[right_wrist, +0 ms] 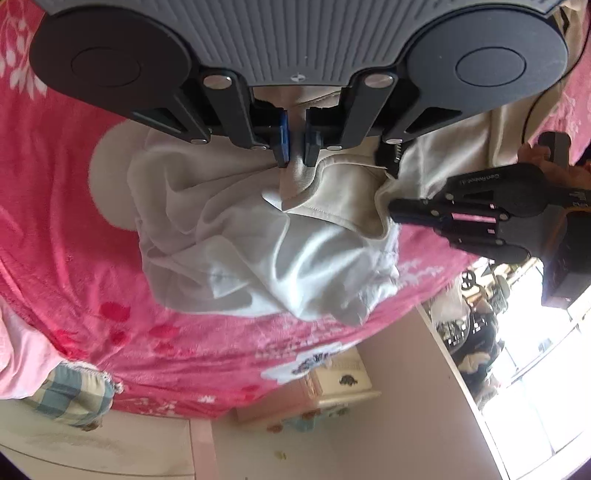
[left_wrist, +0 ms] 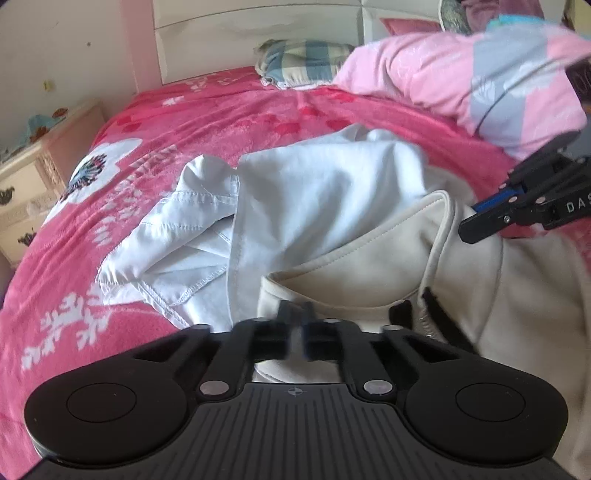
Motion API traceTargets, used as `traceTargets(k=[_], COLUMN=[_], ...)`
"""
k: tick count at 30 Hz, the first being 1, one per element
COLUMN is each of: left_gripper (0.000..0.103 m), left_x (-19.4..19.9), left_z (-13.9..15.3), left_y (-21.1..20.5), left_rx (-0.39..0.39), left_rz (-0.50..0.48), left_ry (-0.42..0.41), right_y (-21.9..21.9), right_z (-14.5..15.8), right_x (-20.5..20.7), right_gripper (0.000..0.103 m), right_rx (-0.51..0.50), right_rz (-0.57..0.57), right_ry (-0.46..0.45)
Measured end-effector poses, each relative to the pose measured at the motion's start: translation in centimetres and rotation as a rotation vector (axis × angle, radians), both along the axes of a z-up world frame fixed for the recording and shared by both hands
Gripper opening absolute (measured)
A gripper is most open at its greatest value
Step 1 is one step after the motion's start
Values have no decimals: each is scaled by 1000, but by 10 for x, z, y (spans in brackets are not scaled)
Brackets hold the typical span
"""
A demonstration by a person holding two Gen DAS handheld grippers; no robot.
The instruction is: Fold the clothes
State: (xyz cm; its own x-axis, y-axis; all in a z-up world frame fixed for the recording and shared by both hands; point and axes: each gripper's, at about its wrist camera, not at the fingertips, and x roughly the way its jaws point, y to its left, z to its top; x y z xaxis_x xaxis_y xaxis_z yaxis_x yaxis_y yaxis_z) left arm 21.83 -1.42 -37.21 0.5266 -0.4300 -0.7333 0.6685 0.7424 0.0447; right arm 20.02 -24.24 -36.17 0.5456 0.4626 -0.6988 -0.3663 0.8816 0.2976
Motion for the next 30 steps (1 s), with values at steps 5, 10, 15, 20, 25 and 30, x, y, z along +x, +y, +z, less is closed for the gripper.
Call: traceTargets(k=[5, 10, 15, 20, 25, 30], left_gripper=[0, 1, 14, 26, 29, 33], left_x=[-10, -11, -5, 4, 13, 21], left_z=[1, 2, 2, -2, -10, -15], left_y=[0, 3, 0, -5, -9, -10], left_rx=[1, 23, 61, 105, 119, 130], left_rz=[18, 50, 17, -42, -104, -116], left_ry=[-14, -51, -82, -91, -54, -31], right_y=[2, 3, -1, -4, -6, -8], right_z=[4, 3, 0, -1, -5, -7], right_x=[-9, -12, -9, -11, -9, -8], right_gripper=[8, 8, 8, 8, 8, 8], right_rx=[4, 11, 33, 45, 54, 67], right_rz=[-32, -59, -60, -41, -33, -27], right_ry=[-19, -21, -9, -12, -13, -12])
